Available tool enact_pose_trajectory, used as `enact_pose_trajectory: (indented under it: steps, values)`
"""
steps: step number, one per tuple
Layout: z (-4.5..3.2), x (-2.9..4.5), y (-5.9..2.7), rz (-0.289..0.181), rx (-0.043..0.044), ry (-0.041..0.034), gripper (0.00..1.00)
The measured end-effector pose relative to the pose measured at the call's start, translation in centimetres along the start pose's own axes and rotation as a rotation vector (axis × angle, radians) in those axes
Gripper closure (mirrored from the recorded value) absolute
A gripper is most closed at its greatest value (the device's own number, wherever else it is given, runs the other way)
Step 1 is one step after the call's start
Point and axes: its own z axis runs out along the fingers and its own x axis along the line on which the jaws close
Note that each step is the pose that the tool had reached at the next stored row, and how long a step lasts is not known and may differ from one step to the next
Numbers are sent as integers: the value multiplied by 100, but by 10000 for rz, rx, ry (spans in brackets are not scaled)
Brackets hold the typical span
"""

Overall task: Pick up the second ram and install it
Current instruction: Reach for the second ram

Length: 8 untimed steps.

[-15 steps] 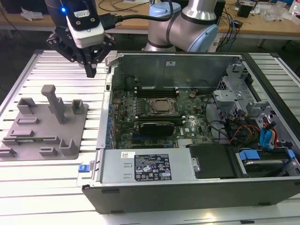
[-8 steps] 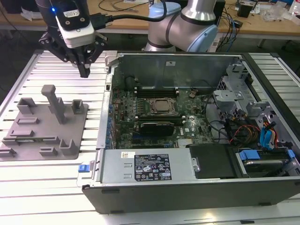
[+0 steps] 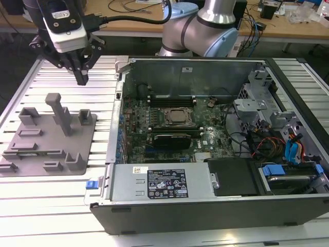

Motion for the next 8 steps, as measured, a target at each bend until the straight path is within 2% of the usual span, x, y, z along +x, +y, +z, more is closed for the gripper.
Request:
enact_pose_trajectory:
  steps: [5, 8]
  values:
    - [-3, 125, -9, 0, 0, 0, 92]
    - [-4, 172, -13, 1, 0, -1, 92]
